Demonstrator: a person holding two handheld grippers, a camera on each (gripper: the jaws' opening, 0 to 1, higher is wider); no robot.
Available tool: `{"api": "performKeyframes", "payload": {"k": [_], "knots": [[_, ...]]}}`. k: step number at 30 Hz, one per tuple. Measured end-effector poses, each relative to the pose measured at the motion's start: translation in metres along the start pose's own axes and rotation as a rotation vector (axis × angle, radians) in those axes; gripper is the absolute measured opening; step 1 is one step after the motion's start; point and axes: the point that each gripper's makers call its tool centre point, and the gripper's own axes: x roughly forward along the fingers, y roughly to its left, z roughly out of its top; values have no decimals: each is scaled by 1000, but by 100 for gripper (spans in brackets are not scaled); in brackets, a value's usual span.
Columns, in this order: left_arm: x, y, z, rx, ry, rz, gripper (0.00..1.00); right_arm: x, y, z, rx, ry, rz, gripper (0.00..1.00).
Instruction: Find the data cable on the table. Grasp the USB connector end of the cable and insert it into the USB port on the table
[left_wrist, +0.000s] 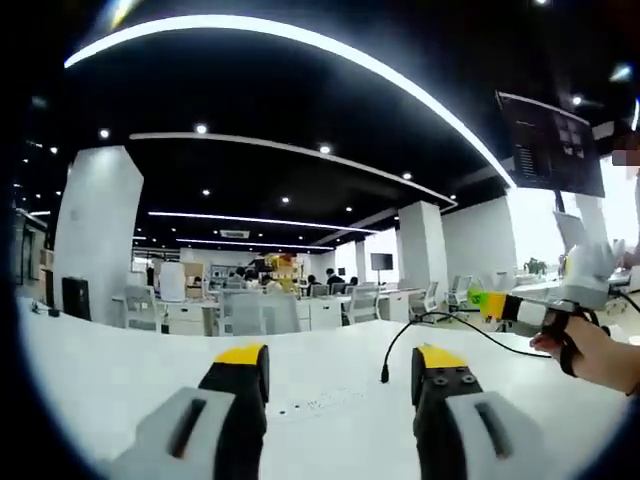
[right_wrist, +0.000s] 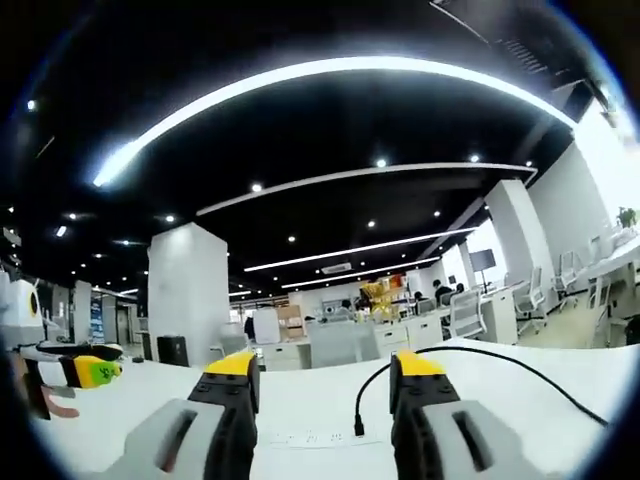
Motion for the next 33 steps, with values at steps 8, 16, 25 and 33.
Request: {"api": "performKeyframes", "payload": {"k": [8,16,25,33], "knots": [[-58,26,31,73,-70,129,57,-52,12,48,-72,-161,-2,57],[-100,41,54,147,-212,267,55,-100,8,63,-155,-310,-16,57],[-114,46,39,216,-209,333,55,-125,-22,61,-85,-357,-103,59],[-118,53,1,194,-78,346,56,-129,-21,55,-77,-357,-115,60]]}}
